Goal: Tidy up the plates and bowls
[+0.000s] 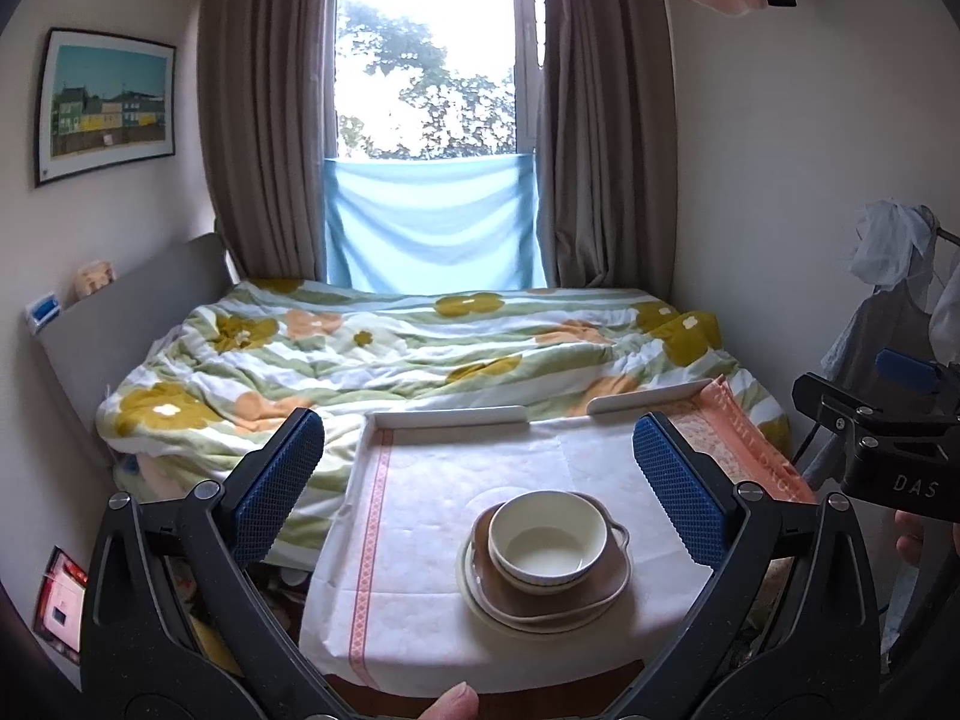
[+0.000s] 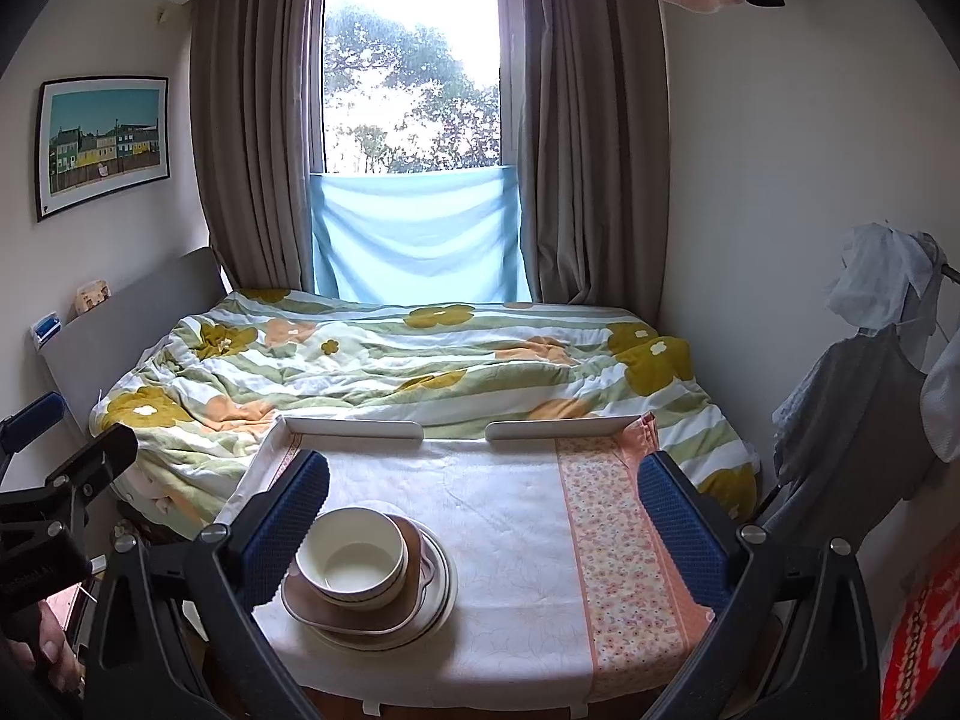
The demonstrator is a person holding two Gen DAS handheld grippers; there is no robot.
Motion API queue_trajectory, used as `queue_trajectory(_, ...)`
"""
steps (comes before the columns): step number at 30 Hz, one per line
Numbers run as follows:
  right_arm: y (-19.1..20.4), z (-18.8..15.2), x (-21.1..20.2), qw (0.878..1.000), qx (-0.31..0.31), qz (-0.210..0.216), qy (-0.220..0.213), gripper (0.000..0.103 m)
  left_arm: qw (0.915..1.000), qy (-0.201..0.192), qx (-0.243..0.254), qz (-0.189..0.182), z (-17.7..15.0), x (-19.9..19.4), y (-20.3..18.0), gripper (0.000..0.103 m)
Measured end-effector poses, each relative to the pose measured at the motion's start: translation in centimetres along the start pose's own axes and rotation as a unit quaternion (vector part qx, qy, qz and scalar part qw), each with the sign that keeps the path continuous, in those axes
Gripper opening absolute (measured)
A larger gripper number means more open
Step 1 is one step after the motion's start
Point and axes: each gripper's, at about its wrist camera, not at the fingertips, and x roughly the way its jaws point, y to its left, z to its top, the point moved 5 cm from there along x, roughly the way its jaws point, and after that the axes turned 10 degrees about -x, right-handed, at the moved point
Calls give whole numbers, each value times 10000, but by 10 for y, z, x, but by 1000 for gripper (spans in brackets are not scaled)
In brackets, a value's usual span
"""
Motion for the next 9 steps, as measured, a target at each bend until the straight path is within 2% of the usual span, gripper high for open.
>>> queue_trajectory(9, 0, -1, 4, 10000, 10, 1, 13, 102, 9997, -170, 159, 75, 3, 8, -3, 103)
